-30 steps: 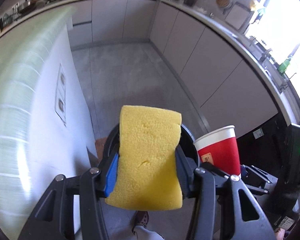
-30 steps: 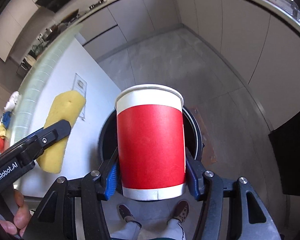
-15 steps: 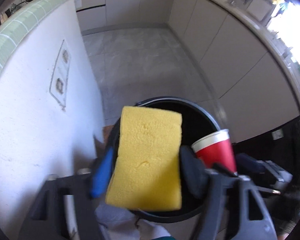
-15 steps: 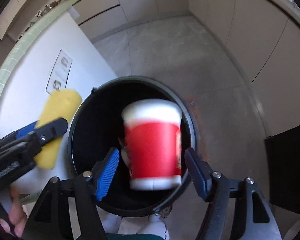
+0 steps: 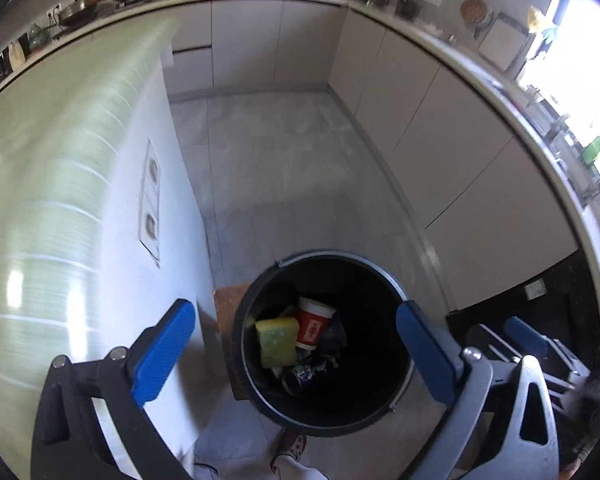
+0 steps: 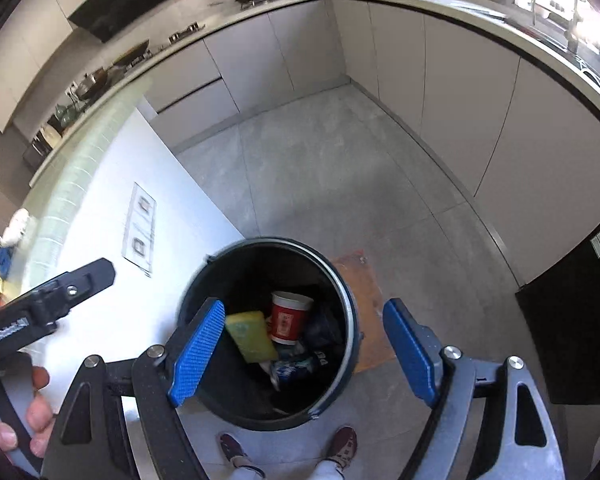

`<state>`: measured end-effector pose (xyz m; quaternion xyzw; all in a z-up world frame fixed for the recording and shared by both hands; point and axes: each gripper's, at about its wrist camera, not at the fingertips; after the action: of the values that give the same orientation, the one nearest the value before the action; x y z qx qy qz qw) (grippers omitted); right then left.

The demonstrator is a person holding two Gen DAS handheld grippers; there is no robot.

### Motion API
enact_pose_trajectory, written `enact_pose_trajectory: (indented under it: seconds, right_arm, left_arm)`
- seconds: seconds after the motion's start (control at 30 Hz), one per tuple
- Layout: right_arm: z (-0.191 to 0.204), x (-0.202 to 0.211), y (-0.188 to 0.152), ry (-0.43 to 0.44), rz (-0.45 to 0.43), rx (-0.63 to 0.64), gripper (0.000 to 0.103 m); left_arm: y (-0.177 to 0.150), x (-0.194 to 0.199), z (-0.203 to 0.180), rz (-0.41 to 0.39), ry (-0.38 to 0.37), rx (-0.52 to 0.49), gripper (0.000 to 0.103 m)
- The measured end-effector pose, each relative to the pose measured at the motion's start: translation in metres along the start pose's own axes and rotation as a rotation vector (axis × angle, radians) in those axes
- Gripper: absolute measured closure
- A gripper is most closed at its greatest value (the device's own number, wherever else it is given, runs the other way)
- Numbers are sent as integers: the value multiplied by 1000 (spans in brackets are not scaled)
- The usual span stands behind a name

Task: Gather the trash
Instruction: 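Return both open tools to the island toward the spray can and tissue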

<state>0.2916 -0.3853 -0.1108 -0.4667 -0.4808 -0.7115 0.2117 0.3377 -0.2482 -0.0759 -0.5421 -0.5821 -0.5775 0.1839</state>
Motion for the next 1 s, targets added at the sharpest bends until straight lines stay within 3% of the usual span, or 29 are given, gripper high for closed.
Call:
enact_pose_trajectory:
  seconds: [0.17,0.27,0.4,0.67,0.9,1.0]
  right_arm:
    - [41,36,4,34,-39,-2,20]
    - [77,59,3,70,-61,4,20]
    - [135,82,-1,91,-94,33,20]
    - [281,108,-19,80,-130,147,20]
    - [388,115,-42,91,-161,220,20]
    - [417,116,-51,95,-165,244,20]
  left_arm:
    - [3,67,21,-65,-40,2,2]
    - [5,107,47,-113,-28,8,2]
    - [-2,146,100,-176,85,28,2]
    - [-28,187,207,-234,230,95,2]
    - [-45,215,280,-272,297,131,2]
    - [-49,225,305,-280,319,145,2]
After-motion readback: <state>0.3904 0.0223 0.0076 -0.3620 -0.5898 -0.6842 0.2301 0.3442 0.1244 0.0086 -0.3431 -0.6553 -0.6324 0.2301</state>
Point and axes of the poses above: each gripper's, at about its wrist camera, not at the fingertips, and x roughly against the way its jaws point, z to its left, y to its top, and after that the axes turned 6 degrees about -y, right-handed
